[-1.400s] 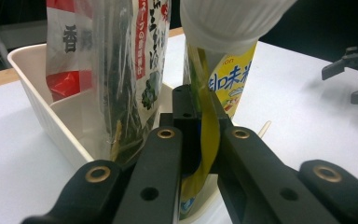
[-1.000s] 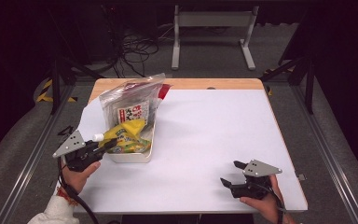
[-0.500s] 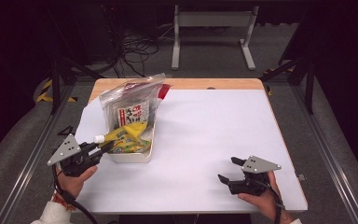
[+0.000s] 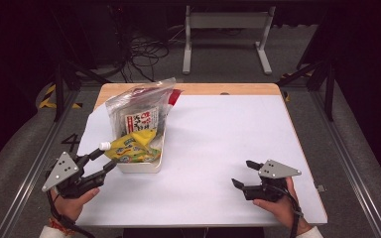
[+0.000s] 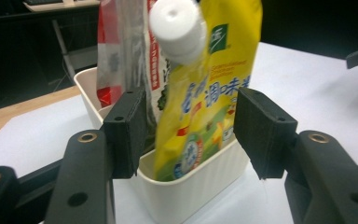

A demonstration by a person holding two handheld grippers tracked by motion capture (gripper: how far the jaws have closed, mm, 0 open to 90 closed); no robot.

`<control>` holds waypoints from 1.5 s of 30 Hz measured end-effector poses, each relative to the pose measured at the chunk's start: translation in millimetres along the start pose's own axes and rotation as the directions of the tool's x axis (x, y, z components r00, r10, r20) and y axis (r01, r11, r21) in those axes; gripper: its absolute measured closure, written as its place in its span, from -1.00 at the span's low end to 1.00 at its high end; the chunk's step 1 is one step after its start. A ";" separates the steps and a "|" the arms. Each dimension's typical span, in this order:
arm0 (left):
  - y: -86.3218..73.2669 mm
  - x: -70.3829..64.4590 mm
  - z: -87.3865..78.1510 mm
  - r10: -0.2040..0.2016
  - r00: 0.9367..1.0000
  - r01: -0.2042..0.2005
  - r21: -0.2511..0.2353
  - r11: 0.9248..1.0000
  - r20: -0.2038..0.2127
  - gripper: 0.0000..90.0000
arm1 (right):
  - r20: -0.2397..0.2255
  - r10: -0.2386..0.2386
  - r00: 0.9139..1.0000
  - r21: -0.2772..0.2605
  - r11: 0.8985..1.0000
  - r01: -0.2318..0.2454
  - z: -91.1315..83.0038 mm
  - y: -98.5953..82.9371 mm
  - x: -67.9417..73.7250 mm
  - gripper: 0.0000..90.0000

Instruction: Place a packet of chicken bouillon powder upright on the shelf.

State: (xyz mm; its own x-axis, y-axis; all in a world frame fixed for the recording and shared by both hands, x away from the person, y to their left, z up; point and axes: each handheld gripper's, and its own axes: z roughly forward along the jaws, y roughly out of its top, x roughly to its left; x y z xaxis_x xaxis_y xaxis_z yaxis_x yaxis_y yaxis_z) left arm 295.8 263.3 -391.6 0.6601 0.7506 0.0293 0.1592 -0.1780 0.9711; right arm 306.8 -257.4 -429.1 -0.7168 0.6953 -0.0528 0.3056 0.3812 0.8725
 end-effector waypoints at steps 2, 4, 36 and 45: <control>0.5 -5.5 -2.4 0.003 1.000 -0.003 -0.002 1.000 -0.004 -0.06 | 0.000 -0.001 1.000 0.001 1.000 0.001 -0.1 -0.1 0.1 -0.53; 0.7 -10.1 -4.7 0.003 1.000 -0.003 -0.002 1.000 -0.011 -0.13 | 0.000 -0.002 1.000 0.003 1.000 0.002 0.1 -0.5 0.0 -0.53; 1.7 -45.5 6.2 0.034 0.997 -0.036 0.028 0.999 0.063 -0.74 | 0.040 -0.019 0.999 0.009 1.000 0.018 -8.7 -3.8 -0.6 -0.54; 3.3 -56.3 14.6 0.057 0.993 -0.062 0.040 0.997 0.103 -0.77 | 0.052 -0.019 0.998 0.010 1.000 0.019 -12.9 -5.7 -0.4 -0.54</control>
State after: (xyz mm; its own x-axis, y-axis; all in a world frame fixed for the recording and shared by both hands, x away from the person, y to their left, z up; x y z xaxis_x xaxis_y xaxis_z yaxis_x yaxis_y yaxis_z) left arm 269.9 211.1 -393.6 0.7403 0.6696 0.0605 0.1473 -0.2493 0.9572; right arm 297.3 -267.7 -427.8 -0.6890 0.7185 -0.0946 0.2984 0.4003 0.8664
